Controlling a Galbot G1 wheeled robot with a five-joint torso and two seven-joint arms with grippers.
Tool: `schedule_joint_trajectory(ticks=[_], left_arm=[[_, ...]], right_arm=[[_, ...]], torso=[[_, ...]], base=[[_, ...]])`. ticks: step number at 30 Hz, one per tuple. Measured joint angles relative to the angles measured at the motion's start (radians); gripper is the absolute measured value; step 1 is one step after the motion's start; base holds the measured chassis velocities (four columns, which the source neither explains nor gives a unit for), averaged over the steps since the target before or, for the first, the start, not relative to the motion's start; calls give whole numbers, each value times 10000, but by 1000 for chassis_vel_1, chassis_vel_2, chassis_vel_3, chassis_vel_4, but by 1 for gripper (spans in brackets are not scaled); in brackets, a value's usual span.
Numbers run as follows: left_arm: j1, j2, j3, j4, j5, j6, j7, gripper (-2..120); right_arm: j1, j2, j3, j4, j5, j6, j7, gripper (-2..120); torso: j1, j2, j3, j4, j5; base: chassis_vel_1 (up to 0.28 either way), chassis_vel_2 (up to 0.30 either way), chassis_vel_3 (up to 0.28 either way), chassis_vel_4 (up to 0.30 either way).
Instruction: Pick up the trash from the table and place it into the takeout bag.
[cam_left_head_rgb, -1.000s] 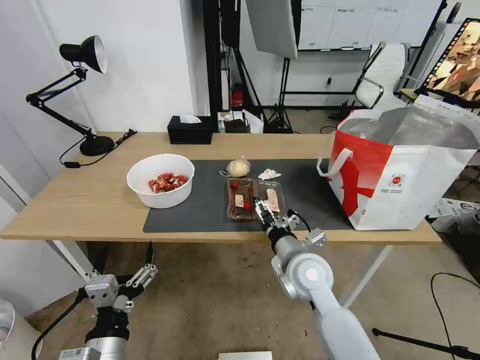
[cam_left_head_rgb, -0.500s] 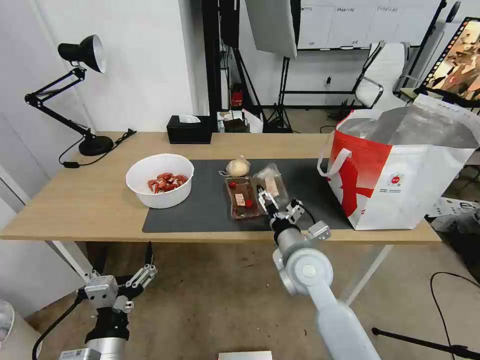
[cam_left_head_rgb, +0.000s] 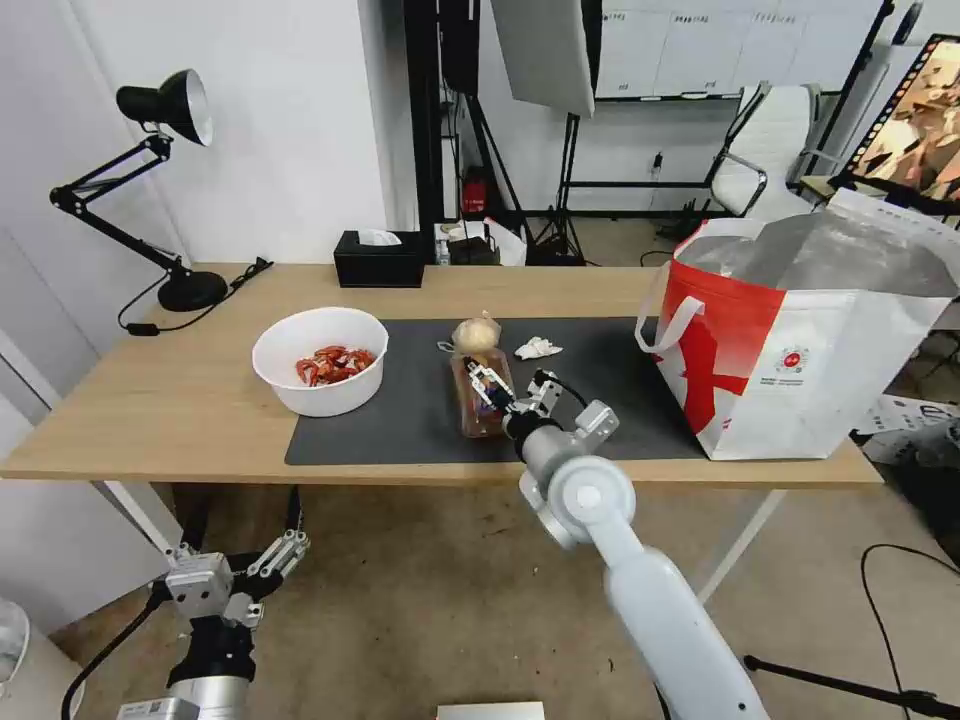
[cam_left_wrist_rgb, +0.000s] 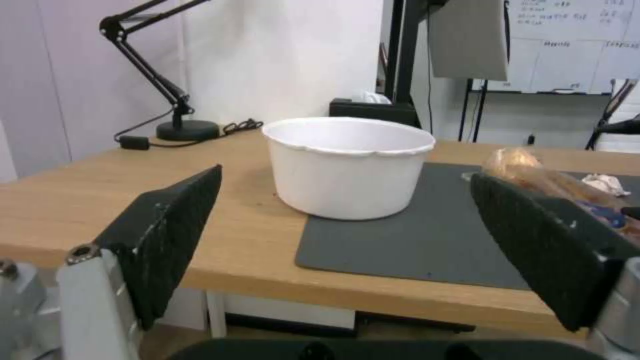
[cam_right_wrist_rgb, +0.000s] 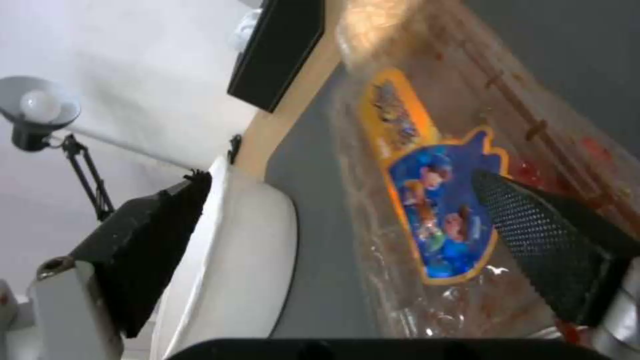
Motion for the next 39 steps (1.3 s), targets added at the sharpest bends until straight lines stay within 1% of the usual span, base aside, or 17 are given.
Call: schedule_joint_trajectory(ticks=[8,14,15,17,18,21,23,25,29,31,32,33,35,36,37,38,39], left_arm=[[-50,51,-8,18,-81,22,0,100],[-47,161,-59,-47,-204,56,1,100],[-43,192,-78,-77,-265,82,1,100],[-53,357,-158,-167,-458,221,1,100],[-53,357,-158,-167,-458,221,1,100],[-125,734,-189,-220,-929,428,-31,100],[-135,814,-170,-229,-1000,469,-75,100],[-192,1194,-101,-280,-1492,707,-255,100],[-209,1468,-160,-449,-2084,946,-417,100],[-217,1686,-343,-676,-2753,1202,-580,100],[-217,1686,-343,-676,-2753,1202,-580,100],[-276,1877,-409,-795,-3166,1380,-689,100],[-504,2398,-348,-883,-3957,1725,-864,100],[-504,2398,-348,-883,-3957,1725,-864,100],[-617,2783,-256,-887,-4429,1894,-955,100],[-718,3207,-178,-883,-4899,1994,-1053,100],[-718,3207,-178,-883,-4899,1994,-1053,100]], right_arm=[[141,-119,-11,155,319,6,42,100],[452,-323,-196,291,343,10,-260,87],[590,-414,-270,291,221,11,-385,78],[1273,-796,-653,43,-631,-59,-894,68],[1273,-796,-653,43,-631,-59,-894,68],[2585,-1545,-1603,-1005,-3375,-269,-2545,53],[2793,-1671,-1760,-1198,-3811,-321,-2856,50],[3651,-2109,-2455,-1973,-5160,-601,-3933,40],[4326,-2223,-3031,-2691,-5902,-898,-4673,31],[4855,-2112,-3521,-3364,-6428,-1270,-5211,19],[4855,-2112,-3521,-3364,-6428,-1270,-5211,19],[5067,-1993,-3706,-3699,-6814,-1514,-5500,14],[5175,-1920,-3833,-3974,-7368,-1838,-5669,5],[5175,-1920,-3833,-3974,-7368,-1838,-5669,5],[5177,-1926,-3860,-4061,-7658,-1939,-5681,0],[5169,-1954,-3861,-4083,-7846,-1983,-5665,0],[5169,-1954,-3861,-4083,-7846,-1983,-5665,0]], torso=[[0,0,1,1,1],[-1,0,1,0,1],[-1,-1,1,1,1],[-1,-1,1,0,2],[-1,-1,1,0,2],[0,-1,2,3,2],[0,-1,2,3,1],[0,-1,2,0,0],[0,-1,2,-1,1],[0,-1,2,1,1],[0,-1,2,1,1],[0,-1,3,8,1],[0,-1,2,5,-1],[0,-1,2,5,-1],[0,-1,2,1,-1],[1,-1,2,1,0],[1,-1,2,1,0]], base=[[0,0,0,0],[0,0,0,0],[0,0,0,0],[0,0,0,0],[0,0,0,0],[0,0,0,0],[0,0,0,0],[0,0,0,0],[0,0,0,0],[0,0,0,0],[0,0,0,0],[0,0,0,0],[0,0,0,0],[0,0,0,0],[0,0,0,0],[0,0,0,0],[0,0,0,0]])
